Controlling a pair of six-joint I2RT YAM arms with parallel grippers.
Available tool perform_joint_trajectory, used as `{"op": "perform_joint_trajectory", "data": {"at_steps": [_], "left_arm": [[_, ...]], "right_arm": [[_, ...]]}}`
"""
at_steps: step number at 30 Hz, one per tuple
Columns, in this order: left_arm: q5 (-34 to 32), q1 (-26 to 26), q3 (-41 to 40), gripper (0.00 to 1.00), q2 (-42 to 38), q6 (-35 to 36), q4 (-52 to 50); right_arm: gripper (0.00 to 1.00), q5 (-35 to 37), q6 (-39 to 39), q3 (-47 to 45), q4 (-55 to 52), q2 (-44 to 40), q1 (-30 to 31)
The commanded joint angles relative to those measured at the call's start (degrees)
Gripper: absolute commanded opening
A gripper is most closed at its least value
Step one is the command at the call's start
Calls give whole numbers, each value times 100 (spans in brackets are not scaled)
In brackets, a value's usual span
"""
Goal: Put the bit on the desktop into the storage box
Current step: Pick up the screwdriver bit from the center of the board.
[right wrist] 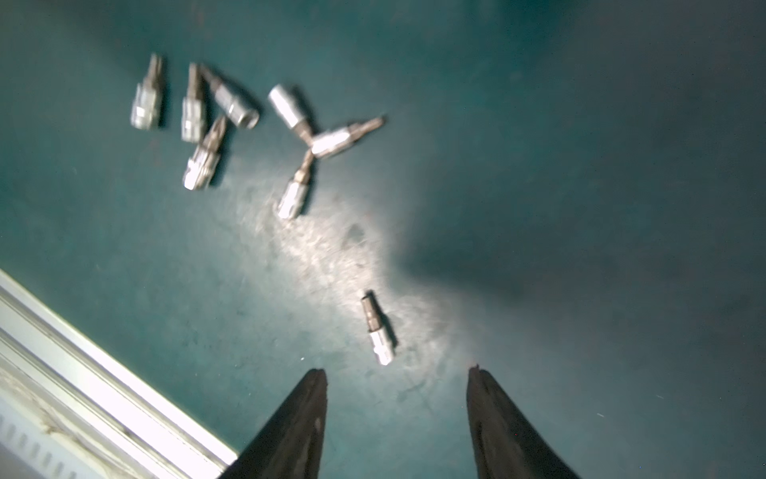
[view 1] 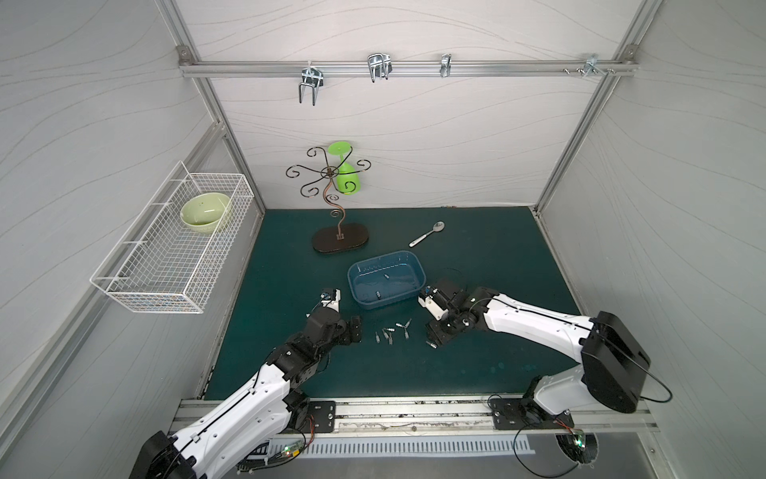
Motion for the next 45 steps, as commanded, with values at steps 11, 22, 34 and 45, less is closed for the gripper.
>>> {"op": "perform_joint_trajectory", "data": {"at_steps": [11, 22, 34, 45], "left_arm": [[39, 16, 117, 99, 36, 34, 249], [37, 18, 118, 99, 34, 34, 257], [40, 22, 121, 99, 44, 34, 265], [59, 16, 123, 99, 42, 42, 266]], "right_arm": [[49, 161, -60, 300, -338, 764, 341], [27, 319, -26, 283, -265, 1157, 385], [12, 475, 62, 398, -457, 1390, 400], [6, 543, 22, 668, -728, 778, 449]]}}
